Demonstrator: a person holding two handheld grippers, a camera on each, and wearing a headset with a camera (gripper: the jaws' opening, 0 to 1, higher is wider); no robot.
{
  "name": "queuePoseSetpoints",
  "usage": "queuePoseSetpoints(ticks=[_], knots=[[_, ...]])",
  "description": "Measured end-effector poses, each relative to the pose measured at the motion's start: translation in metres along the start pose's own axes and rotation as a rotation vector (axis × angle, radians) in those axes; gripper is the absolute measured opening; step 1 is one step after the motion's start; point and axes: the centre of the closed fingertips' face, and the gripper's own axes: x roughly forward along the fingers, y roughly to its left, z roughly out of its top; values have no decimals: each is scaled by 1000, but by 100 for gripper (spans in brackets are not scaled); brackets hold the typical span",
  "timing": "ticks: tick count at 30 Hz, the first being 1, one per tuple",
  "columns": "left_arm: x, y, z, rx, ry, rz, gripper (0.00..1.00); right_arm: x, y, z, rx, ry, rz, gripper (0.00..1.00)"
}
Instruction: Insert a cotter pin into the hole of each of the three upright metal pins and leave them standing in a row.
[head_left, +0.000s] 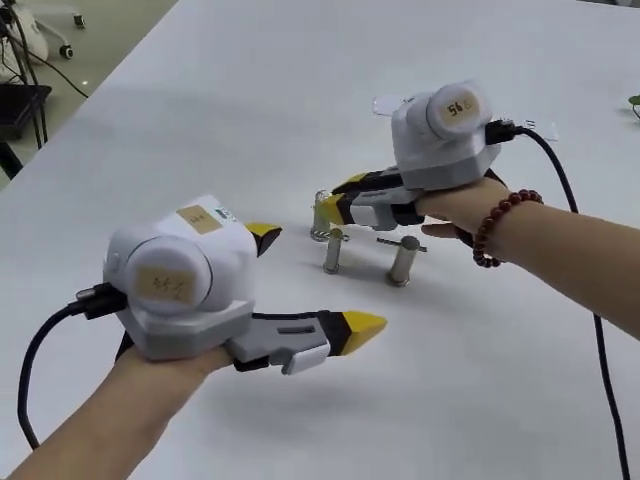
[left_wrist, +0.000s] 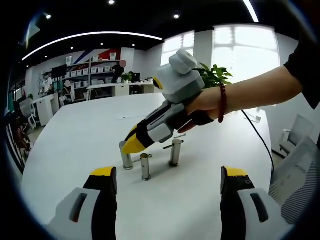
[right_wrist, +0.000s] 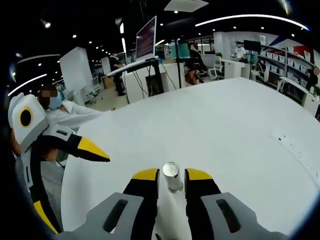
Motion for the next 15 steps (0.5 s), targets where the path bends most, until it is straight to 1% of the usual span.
queuePoseSetpoints(ticks=[5,9,15], knots=[[0,2,0,0,1,6,85,7,-3,0,-2,3,1,13],[0,2,0,0,-1,6,85,8,-4,3,-18,6,-7,11],[0,3,2,-5,-4,6,84,11,-5,2,-45,9,-1,9]])
